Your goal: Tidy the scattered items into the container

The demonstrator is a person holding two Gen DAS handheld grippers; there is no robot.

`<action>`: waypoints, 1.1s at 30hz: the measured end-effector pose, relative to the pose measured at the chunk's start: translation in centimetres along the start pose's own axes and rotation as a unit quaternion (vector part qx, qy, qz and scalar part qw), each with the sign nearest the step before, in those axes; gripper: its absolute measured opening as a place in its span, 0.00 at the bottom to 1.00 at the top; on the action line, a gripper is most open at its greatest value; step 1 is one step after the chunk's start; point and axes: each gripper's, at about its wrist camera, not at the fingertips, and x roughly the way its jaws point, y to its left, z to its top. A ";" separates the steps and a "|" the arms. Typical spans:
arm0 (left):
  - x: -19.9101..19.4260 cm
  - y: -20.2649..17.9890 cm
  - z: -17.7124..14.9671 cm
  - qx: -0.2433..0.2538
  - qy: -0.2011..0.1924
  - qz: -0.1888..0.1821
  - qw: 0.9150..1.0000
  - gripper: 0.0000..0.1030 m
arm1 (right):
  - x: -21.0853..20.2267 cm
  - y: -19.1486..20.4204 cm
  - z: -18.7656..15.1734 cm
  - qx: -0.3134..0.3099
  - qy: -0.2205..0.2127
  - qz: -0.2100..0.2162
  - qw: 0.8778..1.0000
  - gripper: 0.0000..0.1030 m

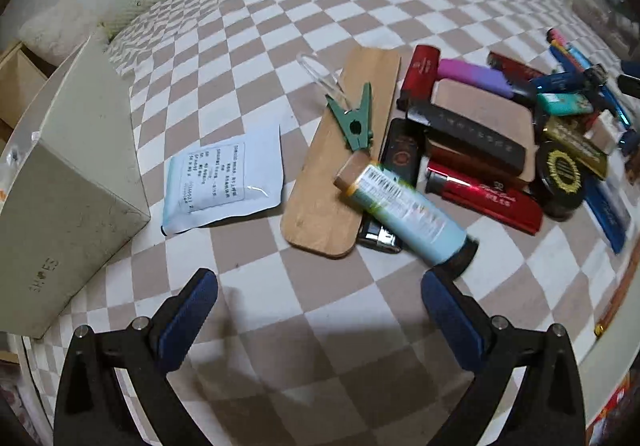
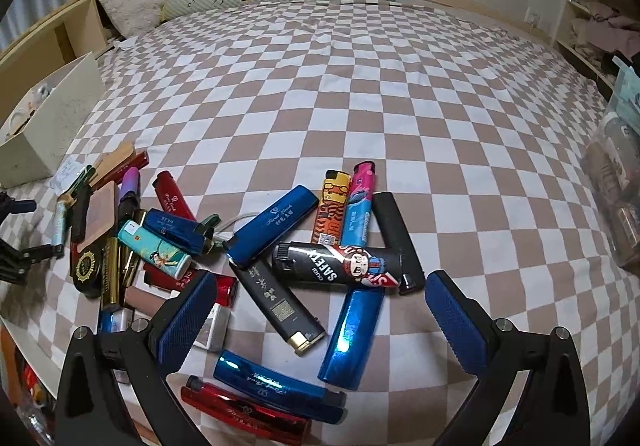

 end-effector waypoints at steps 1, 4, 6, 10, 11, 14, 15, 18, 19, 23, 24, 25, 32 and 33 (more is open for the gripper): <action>0.2 -0.2 0.4 -0.002 0.000 -0.003 1.000 1.00 | -0.1 0.0 -0.2 -0.001 0.000 0.002 1.000 1.00; 1.1 -1.4 1.6 -0.009 -0.001 -0.014 1.000 1.00 | -0.2 0.2 -0.5 -0.006 -0.001 0.006 1.000 1.00; 0.6 -1.9 0.8 -0.011 0.000 -0.017 1.000 1.00 | -0.2 0.3 -0.6 -0.011 -0.005 0.004 1.000 1.00; 0.9 -3.3 1.4 0.002 -0.003 -0.021 1.000 1.00 | 0.0 0.2 -0.8 -0.018 -0.010 0.002 1.000 1.00; 0.8 -3.5 1.3 0.003 -0.004 -0.024 1.000 1.00 | 0.0 0.4 -0.7 -0.024 -0.015 -0.002 1.000 1.00; 0.7 -3.7 1.3 0.003 -0.005 -0.031 1.000 1.00 | 0.4 0.8 -0.5 -0.034 -0.015 -0.009 0.999 1.00; 0.7 -3.7 1.2 0.003 -0.006 -0.034 0.999 1.00 | 0.7 0.9 -0.3 -0.034 -0.013 -0.011 0.999 1.00; 0.2 -4.2 0.8 0.008 -0.012 -0.043 0.999 1.00 | 1.3 1.1 -0.1 -0.040 -0.010 -0.028 0.999 1.00; -0.4 -4.9 0.1 0.012 -0.015 -0.046 0.999 1.00 | 1.6 1.1 0.0 -0.045 -0.008 -0.040 0.998 1.00; -2.5 -7.7 -1.8 0.022 -0.024 -0.052 0.998 1.00 | 2.4 0.7 -0.2 -0.050 0.005 -0.059 0.997 1.00; -2.7 -8.0 -2.0 0.024 -0.026 -0.053 0.998 1.00 | 2.6 0.4 -0.3 -0.049 0.010 -0.061 0.997 1.00; -2.9 -8.4 -2.1 0.026 -0.027 -0.054 0.998 1.00 | 2.8 0.2 -0.4 -0.049 0.015 -0.063 0.997 1.00; -4.0 -10.0 -1.9 0.046 -0.044 -0.067 0.996 1.00 | 3.7 -1.3 0.0 -0.005 0.027 -0.029 0.999 1.00; -4.1 -10.0 -1.8 0.047 -0.047 -0.067 0.996 1.00 | 3.7 -1.3 0.0 -0.002 0.028 -0.028 0.999 0.97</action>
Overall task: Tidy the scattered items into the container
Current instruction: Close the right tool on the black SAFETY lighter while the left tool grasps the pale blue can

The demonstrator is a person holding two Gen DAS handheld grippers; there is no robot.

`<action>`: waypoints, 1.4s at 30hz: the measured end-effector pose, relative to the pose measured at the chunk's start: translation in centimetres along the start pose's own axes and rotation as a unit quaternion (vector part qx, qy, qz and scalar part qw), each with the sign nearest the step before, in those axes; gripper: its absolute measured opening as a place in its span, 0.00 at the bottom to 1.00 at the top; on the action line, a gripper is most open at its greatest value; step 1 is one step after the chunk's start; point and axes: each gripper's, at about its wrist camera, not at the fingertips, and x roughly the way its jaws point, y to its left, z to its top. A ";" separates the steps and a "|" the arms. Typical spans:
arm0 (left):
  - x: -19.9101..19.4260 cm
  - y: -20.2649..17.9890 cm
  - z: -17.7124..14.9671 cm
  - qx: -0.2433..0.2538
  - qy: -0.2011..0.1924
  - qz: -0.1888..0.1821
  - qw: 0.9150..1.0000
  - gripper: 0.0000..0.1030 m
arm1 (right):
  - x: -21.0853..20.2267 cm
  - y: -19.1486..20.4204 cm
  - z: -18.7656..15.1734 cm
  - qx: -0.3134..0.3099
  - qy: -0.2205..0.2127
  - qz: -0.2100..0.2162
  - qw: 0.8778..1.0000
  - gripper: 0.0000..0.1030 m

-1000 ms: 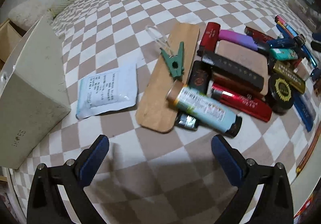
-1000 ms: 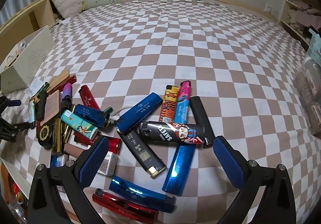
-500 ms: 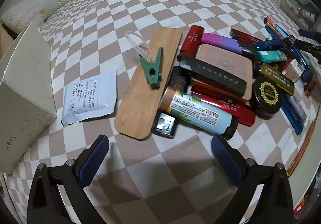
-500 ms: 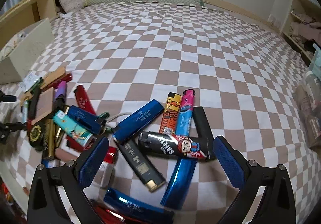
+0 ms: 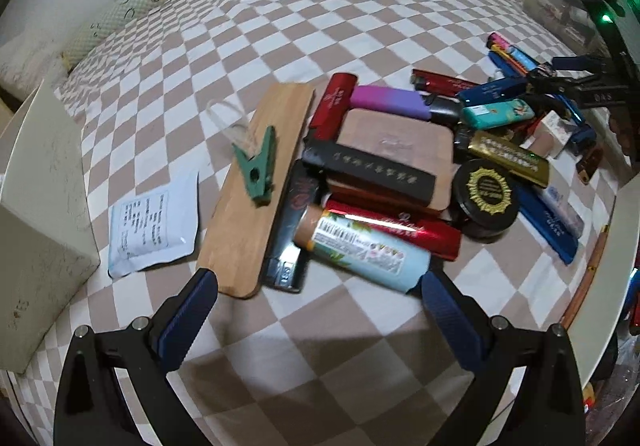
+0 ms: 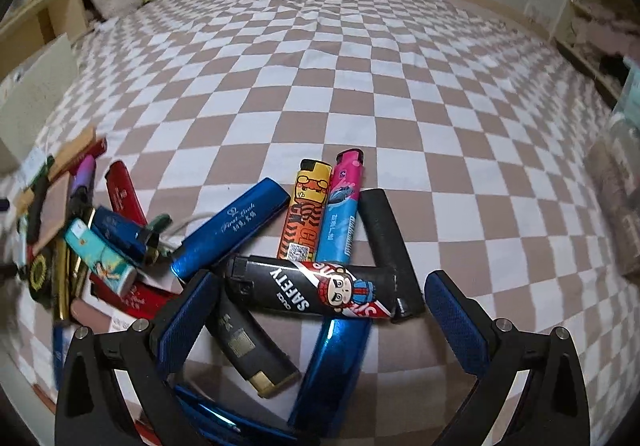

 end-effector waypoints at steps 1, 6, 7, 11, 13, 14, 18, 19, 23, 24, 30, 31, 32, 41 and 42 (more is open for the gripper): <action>-0.1 -0.1 0.0 0.001 -0.002 -0.001 1.000 1.00 | 0.1 0.0 0.0 0.000 0.000 0.000 1.000 0.88; 0.0 0.3 0.3 0.020 -0.006 -0.001 1.000 1.00 | 0.0 0.1 -0.1 -0.010 -0.002 -0.008 1.000 0.81; 0.1 0.5 0.4 0.023 -0.006 -0.001 1.000 1.00 | 0.0 0.1 -0.1 -0.012 -0.002 -0.010 1.000 0.81; -0.4 -0.8 0.0 0.029 -0.007 -0.002 1.000 1.00 | -0.3 -0.4 -0.5 -0.013 -0.002 -0.012 1.000 0.81; -0.4 -1.6 0.4 0.035 -0.006 -0.002 0.999 1.00 | -0.5 -0.7 -0.8 -0.011 0.001 -0.011 1.000 0.81; -0.3 -2.1 0.7 0.040 -0.005 -0.002 0.999 1.00 | -0.7 -1.0 -1.0 -0.008 0.002 -0.007 1.000 0.81; -1.1 -6.2 0.1 0.077 0.002 -0.002 0.997 1.00 | -1.4 -1.7 -1.7 -0.001 0.005 0.004 1.000 0.81; -1.2 -7.0 0.2 0.089 0.004 -0.004 0.996 1.00 | -1.6 -1.8 -1.9 0.002 0.007 0.008 1.000 0.81; -0.6 -9.5 0.7 0.132 0.013 -0.023 0.991 1.00 | -2.0 -2.7 -2.5 0.021 0.016 0.027 0.999 0.81; -0.5 -10.0 0.9 0.142 0.017 -0.027 0.989 1.00 | -2.0 -2.7 -2.6 0.025 0.018 0.029 0.999 0.81; -0.2 -12.1 1.4 0.144 0.030 -0.049 0.988 1.00 | -2.4 -3.7 -3.9 0.028 0.019 0.037 0.999 0.81; -0.3 -12.2 1.3 0.140 0.030 -0.050 0.988 1.00 | -2.4 -3.8 -4.1 0.027 0.021 0.037 0.999 0.81; -0.2 -12.2 1.3 0.135 0.031 -0.051 0.989 1.00 | -2.4 -3.7 -4.2 0.027 0.023 0.038 0.999 0.81; -0.3 -12.5 1.0 0.127 0.018 -0.064 0.990 0.93 | -3.0 -2.9 -3.6 0.050 0.020 0.057 0.997 0.81; -0.2 -11.9 1.0 0.129 0.015 -0.062 0.990 0.88 | -3.1 -3.0 -3.7 0.051 0.020 0.058 0.997 0.81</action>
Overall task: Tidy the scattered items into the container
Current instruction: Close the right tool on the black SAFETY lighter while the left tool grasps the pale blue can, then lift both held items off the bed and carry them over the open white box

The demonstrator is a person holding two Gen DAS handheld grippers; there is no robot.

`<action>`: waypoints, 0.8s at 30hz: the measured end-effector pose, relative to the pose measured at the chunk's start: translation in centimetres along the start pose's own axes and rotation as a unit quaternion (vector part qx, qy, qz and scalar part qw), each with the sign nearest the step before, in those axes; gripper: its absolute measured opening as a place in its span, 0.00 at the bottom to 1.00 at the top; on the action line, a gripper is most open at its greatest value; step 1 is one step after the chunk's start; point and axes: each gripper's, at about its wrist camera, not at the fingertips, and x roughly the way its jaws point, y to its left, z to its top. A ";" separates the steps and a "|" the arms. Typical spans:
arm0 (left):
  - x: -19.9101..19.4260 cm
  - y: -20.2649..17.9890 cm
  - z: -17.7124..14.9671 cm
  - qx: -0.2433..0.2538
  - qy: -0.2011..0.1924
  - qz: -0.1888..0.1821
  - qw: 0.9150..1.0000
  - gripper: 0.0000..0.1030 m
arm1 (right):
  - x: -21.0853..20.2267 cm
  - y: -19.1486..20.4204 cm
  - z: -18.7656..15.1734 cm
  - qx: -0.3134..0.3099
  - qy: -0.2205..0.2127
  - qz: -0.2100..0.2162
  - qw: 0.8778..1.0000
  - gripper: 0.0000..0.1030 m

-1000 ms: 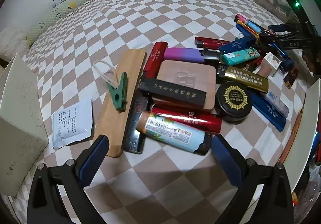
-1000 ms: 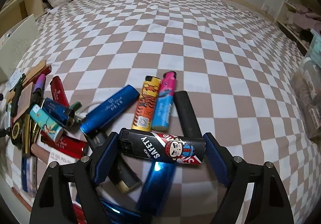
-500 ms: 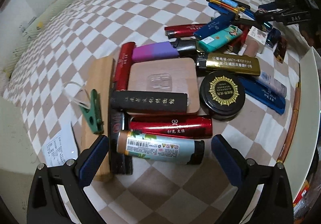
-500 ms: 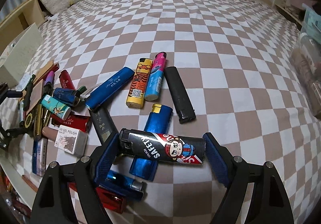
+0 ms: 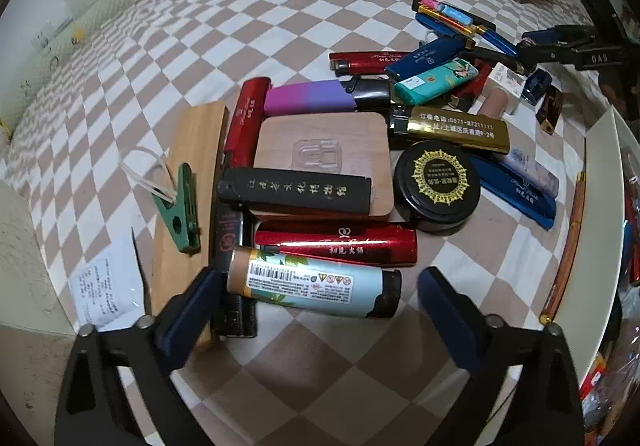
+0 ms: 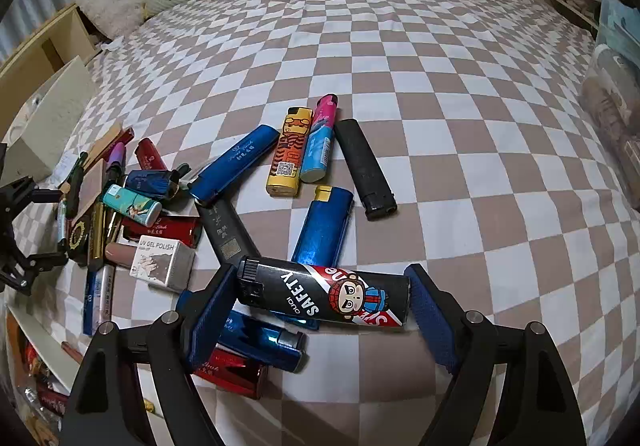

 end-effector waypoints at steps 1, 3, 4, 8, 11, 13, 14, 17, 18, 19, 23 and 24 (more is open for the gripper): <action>-0.1 0.0 0.0 0.001 -0.002 0.001 1.000 0.86 | 0.0 -0.1 0.0 0.001 0.000 0.001 1.000 0.81; 0.1 0.3 0.2 0.000 -0.004 0.000 1.000 0.82 | 0.1 -0.1 0.1 0.004 0.000 0.004 1.000 0.81; 0.2 1.1 0.0 0.002 -0.003 0.000 1.000 0.82 | 0.0 -0.2 0.1 0.005 0.000 0.005 1.000 0.81; 0.6 3.7 -0.1 0.000 -0.003 0.000 1.000 0.82 | -0.5 -0.2 -0.5 0.012 -0.001 0.008 1.000 0.81; 0.3 3.3 -0.2 -0.011 -0.001 0.002 1.000 0.82 | -0.8 -0.2 -0.9 0.012 -0.001 0.009 1.000 0.81; 0.0 3.4 -0.8 -0.019 0.002 0.003 1.000 0.82 | -0.8 0.1 -1.0 0.014 -0.001 0.010 1.000 0.81; 0.0 3.7 -0.7 -0.023 0.003 0.003 1.000 0.82 | -0.8 0.3 -1.1 0.015 0.000 0.010 1.000 0.81; -0.5 5.3 -1.8 -0.044 0.008 -0.003 0.999 0.82 | -0.8 0.7 -1.2 0.019 0.001 0.011 1.000 0.81; -0.9 6.1 -2.4 -0.059 0.009 -0.012 0.998 0.82 | -1.0 0.8 -1.4 0.018 -0.001 0.011 1.000 0.81; -1.4 7.0 -2.9 -0.079 0.009 -0.023 0.997 0.82 | -1.3 1.0 -1.5 0.016 -0.003 0.012 1.000 0.81; -2.1 9.9 -3.0 -0.129 0.005 -0.031 0.991 0.82 | -2.3 1.5 -1.7 0.010 -0.011 0.012 1.000 0.81; -2.4 9.6 -3.2 -0.136 0.004 -0.029 0.990 0.82 | -2.6 1.6 -1.7 0.010 -0.013 0.013 1.000 0.81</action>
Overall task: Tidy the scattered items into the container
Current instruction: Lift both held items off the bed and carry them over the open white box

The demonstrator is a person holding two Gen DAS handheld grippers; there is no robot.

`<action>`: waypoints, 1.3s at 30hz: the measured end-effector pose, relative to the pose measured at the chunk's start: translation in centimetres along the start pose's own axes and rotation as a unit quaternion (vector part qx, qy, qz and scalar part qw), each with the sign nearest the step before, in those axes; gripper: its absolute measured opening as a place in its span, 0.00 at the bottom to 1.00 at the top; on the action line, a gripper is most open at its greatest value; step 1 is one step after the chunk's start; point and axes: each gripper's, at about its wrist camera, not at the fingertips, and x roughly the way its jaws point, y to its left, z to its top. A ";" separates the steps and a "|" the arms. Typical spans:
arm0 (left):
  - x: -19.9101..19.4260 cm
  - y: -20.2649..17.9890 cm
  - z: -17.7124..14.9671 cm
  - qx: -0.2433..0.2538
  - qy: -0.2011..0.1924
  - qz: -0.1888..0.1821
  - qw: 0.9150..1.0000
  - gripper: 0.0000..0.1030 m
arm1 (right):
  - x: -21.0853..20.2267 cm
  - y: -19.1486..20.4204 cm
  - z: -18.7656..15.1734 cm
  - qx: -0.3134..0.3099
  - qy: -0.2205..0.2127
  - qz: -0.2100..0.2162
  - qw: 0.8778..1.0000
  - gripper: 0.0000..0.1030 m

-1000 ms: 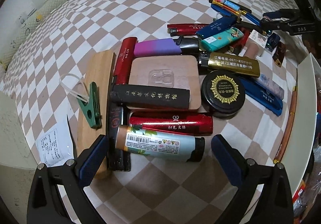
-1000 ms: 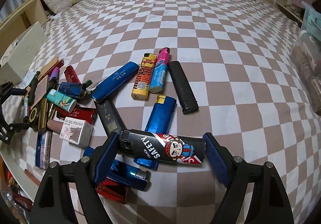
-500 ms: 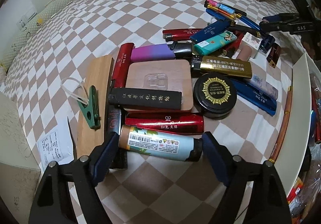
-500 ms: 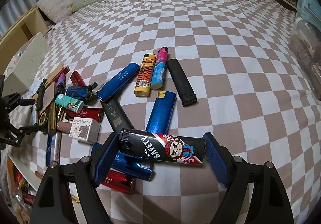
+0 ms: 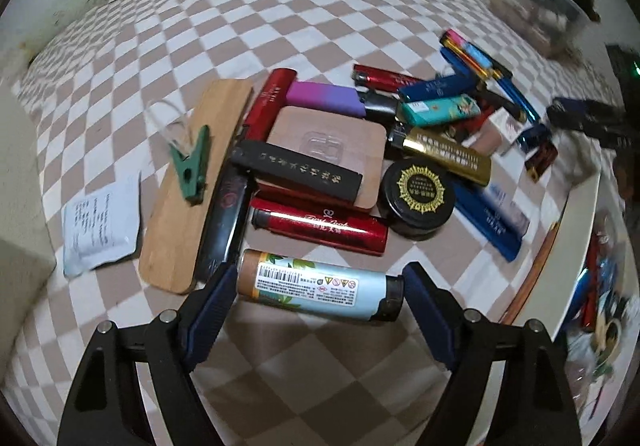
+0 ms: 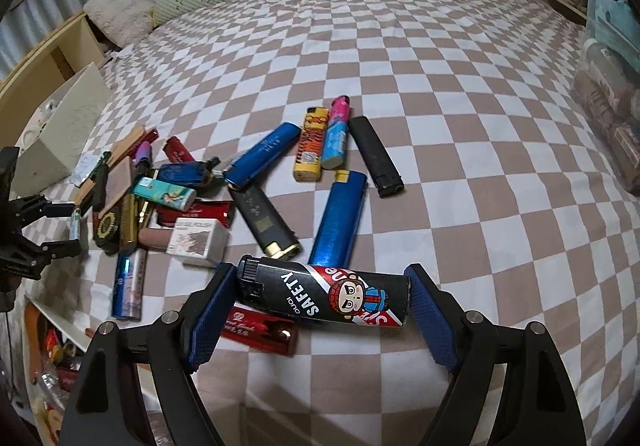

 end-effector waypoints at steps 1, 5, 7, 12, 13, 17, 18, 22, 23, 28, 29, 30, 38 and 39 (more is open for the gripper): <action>-0.3 -0.3 -0.1 -0.007 -0.001 0.001 1.000 0.82 | -0.2 0.1 0.0 0.001 -0.003 0.001 1.000 0.81; -1.7 -2.1 -1.0 -0.029 -0.011 -0.002 1.000 0.82 | -1.7 0.6 0.0 0.006 -0.016 0.006 1.000 0.81; -2.2 -2.0 -0.6 -0.036 -0.019 -0.001 0.999 0.82 | -2.3 0.9 0.0 0.002 -0.019 0.006 1.000 0.81; -3.4 -8.8 2.9 -0.071 -0.052 0.007 0.996 0.82 | -4.3 1.7 0.1 -0.005 -0.035 0.010 0.999 0.81; -3.7 -8.8 3.4 -0.073 -0.058 0.008 0.996 0.82 | -4.6 1.9 0.1 -0.006 -0.037 0.011 0.999 0.81; -6.2 -1.3 -0.6 -0.082 -0.072 0.007 0.994 0.82 | -6.2 2.7 -0.1 -0.011 -0.049 0.018 0.999 0.81; -7.2 -1.3 -0.8 -0.084 -0.076 0.006 0.994 0.82 | -6.5 3.0 -0.2 -0.013 -0.051 0.019 0.998 0.81; -9.4 -2.3 -1.4 -0.084 -0.083 0.004 0.993 0.82 | -8.1 3.8 -0.5 -0.020 -0.061 0.025 0.998 0.81; -9.6 -2.5 -1.4 -0.083 -0.085 0.004 0.993 0.82 | -8.5 4.1 -0.6 -0.022 -0.064 0.027 0.997 0.81; -10.7 -3.7 -2.3 -0.084 -0.094 0.003 0.992 0.82 | -10.5 5.0 -1.1 -0.028 -0.075 0.035 0.996 0.81; -11.1 -4.1 -2.6 -0.085 -0.097 0.003 0.992 0.82 | -10.9 5.2 -1.2 -0.030 -0.077 0.037 0.996 0.81; -11.3 -4.4 -2.7 -0.085 -0.099 0.002 0.991 0.82 | -11.2 5.4 -1.3 -0.031 -0.079 0.039 0.996 0.81; -13.9 -5.7 -4.3 -0.083 -0.114 -0.006 0.990 0.82 | -14.5 6.8 -2.5 -0.041 -0.102 0.050 0.993 0.81; -14.2 -5.9 -4.4 -0.080 -0.117 -0.006 0.990 0.82 | -14.8 6.9 -2.7 -0.041 -0.103 0.052 0.992 0.81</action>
